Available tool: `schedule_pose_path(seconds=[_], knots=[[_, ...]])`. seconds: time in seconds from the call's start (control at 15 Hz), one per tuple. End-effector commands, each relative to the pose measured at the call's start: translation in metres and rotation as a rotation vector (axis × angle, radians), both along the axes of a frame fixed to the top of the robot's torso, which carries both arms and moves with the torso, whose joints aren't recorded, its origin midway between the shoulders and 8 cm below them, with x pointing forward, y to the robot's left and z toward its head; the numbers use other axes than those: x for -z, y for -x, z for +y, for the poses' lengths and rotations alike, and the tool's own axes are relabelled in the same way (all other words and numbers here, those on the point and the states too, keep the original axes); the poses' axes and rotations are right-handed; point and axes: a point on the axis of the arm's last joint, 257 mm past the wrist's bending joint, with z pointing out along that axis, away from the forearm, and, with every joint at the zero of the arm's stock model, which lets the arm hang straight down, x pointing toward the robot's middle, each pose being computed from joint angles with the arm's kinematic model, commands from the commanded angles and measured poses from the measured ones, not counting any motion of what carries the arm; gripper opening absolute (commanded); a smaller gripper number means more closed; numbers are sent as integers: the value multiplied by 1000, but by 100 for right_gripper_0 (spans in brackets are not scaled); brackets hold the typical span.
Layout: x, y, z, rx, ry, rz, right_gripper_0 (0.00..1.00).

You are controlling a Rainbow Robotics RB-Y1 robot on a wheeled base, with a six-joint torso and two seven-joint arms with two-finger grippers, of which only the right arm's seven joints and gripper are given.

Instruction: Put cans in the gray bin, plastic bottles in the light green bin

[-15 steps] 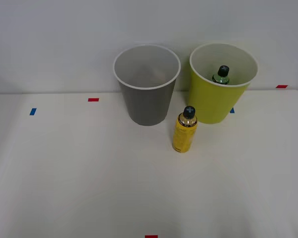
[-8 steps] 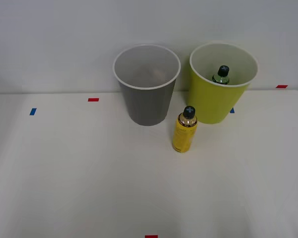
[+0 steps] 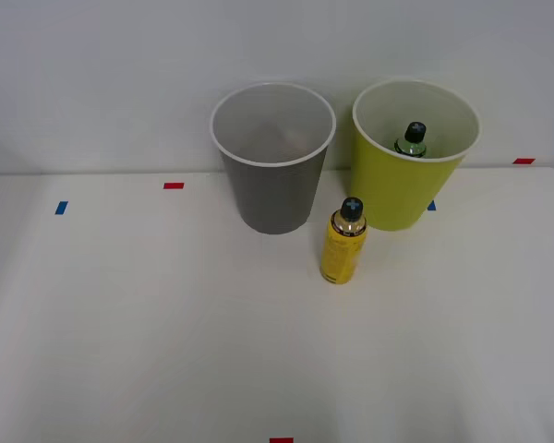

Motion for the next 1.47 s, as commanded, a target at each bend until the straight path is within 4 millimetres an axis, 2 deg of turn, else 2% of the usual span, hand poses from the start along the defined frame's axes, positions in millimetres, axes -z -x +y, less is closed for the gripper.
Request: schedule_pose_path(seconds=[0.07, 1.47], knots=[[0, 0, 0, 0, 0, 0, 100], [0, 0, 0, 0, 0, 0, 100]])
